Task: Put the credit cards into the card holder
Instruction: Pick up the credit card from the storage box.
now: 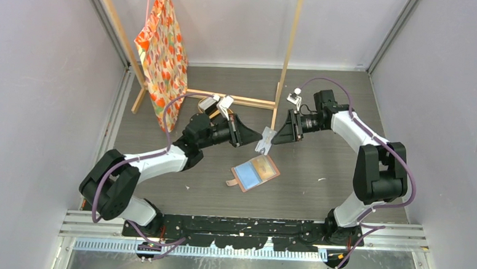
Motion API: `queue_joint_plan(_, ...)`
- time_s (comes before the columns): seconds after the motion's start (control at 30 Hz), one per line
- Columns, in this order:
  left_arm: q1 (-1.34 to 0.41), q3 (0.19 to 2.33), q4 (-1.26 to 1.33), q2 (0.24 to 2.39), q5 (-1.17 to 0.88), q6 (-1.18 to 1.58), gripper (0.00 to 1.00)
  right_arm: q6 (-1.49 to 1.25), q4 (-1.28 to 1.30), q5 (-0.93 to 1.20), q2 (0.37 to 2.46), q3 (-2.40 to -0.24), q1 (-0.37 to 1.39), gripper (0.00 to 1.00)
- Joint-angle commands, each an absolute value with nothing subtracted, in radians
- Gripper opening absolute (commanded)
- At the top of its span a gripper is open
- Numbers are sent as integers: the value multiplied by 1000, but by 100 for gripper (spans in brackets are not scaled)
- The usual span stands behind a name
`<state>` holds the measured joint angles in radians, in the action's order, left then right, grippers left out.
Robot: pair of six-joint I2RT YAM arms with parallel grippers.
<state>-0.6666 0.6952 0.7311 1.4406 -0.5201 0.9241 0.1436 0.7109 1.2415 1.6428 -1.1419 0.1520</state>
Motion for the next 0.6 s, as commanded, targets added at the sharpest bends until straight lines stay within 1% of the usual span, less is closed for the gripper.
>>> queue_joint_plan(0.0, -681, 700, 894, 1450, -489, 986, 1, 28, 595, 1311, 1585, -1124, 168, 49)
queue_joint_plan(0.17, -688, 696, 933, 1470, -475, 1014, 1, 12, 586, 1353, 1564, -1128, 181, 43)
queue_joint_plan(0.23, -689, 693, 933, 1471, -471, 1014, 0, 22, 597, 1378, 1563, -1136, 181, 43)
queue_joint_plan(0.27, -690, 692, 933, 1473, -471, 1014, 0, 55, 623, 1396, 1563, -1146, 183, 43)
queue_joint_plan(0.33, -691, 691, 933, 1479, -471, 1016, 1, 184, 781, 1429, 1571, -1185, 184, 42)
queue_joint_plan(0.37, -692, 690, 933, 1481, -471, 1018, 1, 250, 846, 1444, 1578, -1209, 185, 40)
queue_joint_plan(0.43, -692, 690, 933, 1488, -467, 1020, 1, 336, 933, 1453, 1591, -1238, 184, 29)
queue_joint_plan(0.53, -692, 690, 933, 1488, -464, 1018, 0, 347, 940, 1432, 1594, -1242, 184, 4)
queue_joint_plan(0.57, -692, 690, 931, 1487, -464, 1013, 0, 347, 939, 1423, 1594, -1242, 185, 1)
